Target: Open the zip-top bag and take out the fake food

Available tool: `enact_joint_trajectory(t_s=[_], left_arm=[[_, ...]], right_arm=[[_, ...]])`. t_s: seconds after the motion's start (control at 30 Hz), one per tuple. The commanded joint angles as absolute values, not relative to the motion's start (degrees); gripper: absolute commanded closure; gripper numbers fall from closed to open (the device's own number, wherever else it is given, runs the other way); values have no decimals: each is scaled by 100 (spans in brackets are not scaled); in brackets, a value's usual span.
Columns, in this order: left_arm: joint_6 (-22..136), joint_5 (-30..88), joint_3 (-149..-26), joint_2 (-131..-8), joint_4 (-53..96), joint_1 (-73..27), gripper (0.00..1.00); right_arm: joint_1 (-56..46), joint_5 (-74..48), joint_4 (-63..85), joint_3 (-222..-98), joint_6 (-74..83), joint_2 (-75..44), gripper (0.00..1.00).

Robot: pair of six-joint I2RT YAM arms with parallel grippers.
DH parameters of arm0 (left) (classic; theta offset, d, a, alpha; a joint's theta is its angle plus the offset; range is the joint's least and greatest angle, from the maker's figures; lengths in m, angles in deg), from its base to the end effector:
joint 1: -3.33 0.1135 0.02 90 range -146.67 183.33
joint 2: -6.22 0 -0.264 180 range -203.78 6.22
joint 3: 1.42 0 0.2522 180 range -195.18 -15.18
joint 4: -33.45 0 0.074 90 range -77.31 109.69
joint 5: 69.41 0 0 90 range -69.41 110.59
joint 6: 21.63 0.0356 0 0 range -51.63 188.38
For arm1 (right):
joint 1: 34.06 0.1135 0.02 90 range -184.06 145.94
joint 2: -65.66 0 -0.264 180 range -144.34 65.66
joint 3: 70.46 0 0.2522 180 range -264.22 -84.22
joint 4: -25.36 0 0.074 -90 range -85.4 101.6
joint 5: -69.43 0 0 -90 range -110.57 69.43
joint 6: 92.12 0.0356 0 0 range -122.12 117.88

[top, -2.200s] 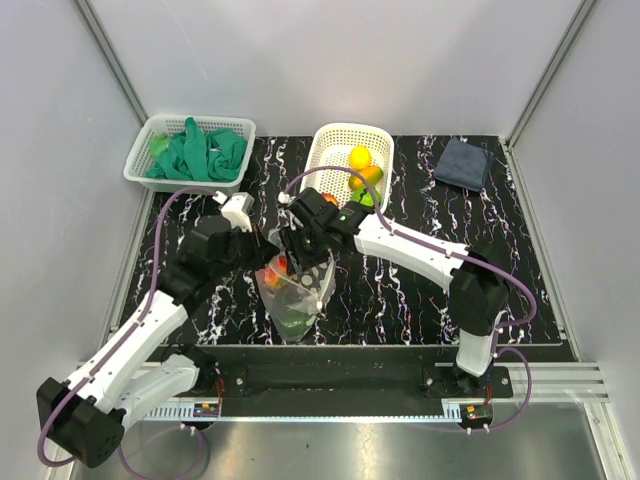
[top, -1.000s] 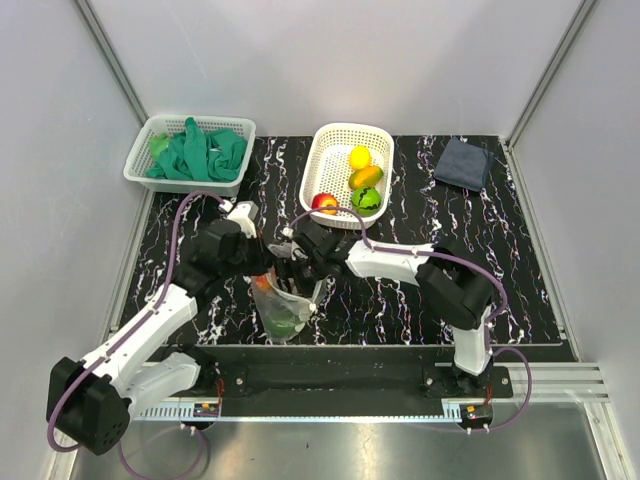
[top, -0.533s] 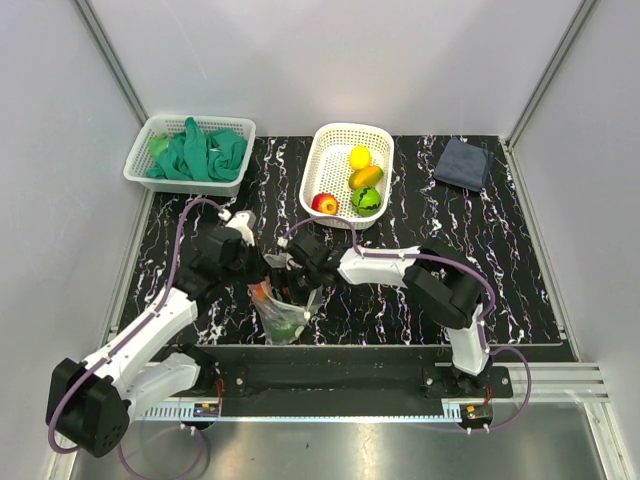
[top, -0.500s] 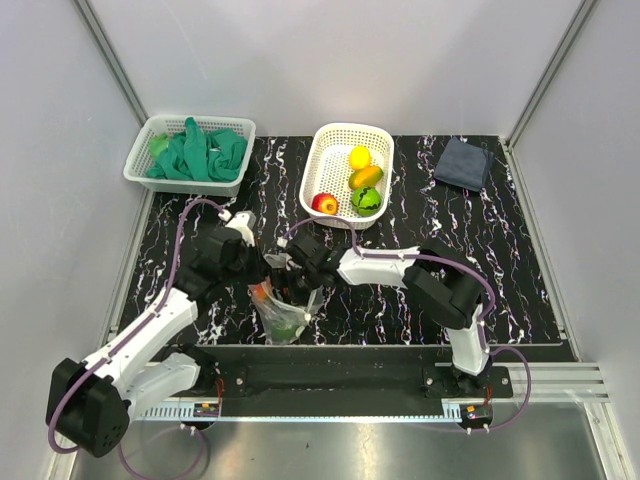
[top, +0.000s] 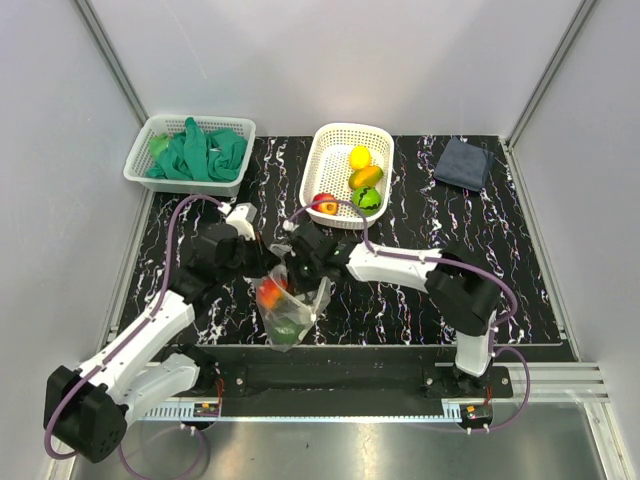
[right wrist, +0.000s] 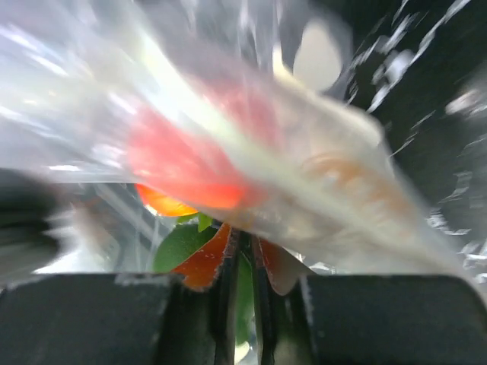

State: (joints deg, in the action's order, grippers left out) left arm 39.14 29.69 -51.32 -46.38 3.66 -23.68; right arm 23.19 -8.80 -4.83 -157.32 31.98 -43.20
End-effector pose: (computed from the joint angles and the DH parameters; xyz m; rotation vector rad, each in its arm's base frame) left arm 0.1789 -0.0975 0.2527 0.0539 2.2224 -0.7303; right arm 0.2135 0.3453 0.1829 -0.6339 2.6210 0.8544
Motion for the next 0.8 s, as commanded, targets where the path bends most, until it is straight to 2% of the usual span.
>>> enact_joint_trajectory(t_s=[0.0,0.1,0.23,0.27,0.33,0.37,0.47,0.57,0.6,0.77], left_arm=[[3876,3201,-5481,-4520,712,-2374,100],[3797,3315,-5482,-4564,799,-2374,100],[3726,3378,-5473,-4678,914,-2374,100],[3717,3412,-5464,-4722,932,-2383,100],[3691,3439,-5438,-4748,993,-2383,100],[3691,3430,-5420,-4766,1019,-2375,100],[3647,3465,-5359,-4819,1107,-2374,100],[3603,3536,-5297,-4898,1213,-2374,100],[3586,3536,-5280,-4915,1265,-2374,100],[3533,3571,-5165,-5003,1406,-2374,100]], right_arm=[[2254,-1415,-440,-15999,3022,-3744,80],[2254,-1328,-344,-15981,3066,-3726,71],[2254,-1055,60,-15928,3259,-3840,53],[2262,-1003,174,-15937,3303,-3884,46],[2254,-950,324,-15919,3426,-3963,41],[2254,-967,421,-15928,3470,-4033,35],[2254,-897,623,-15954,3672,-4200,26],[2262,-757,851,-15972,3970,-4429,21],[2254,-739,896,-15981,4145,-4542,16],[2254,-563,1703,-15744,4647,-4710,11]])
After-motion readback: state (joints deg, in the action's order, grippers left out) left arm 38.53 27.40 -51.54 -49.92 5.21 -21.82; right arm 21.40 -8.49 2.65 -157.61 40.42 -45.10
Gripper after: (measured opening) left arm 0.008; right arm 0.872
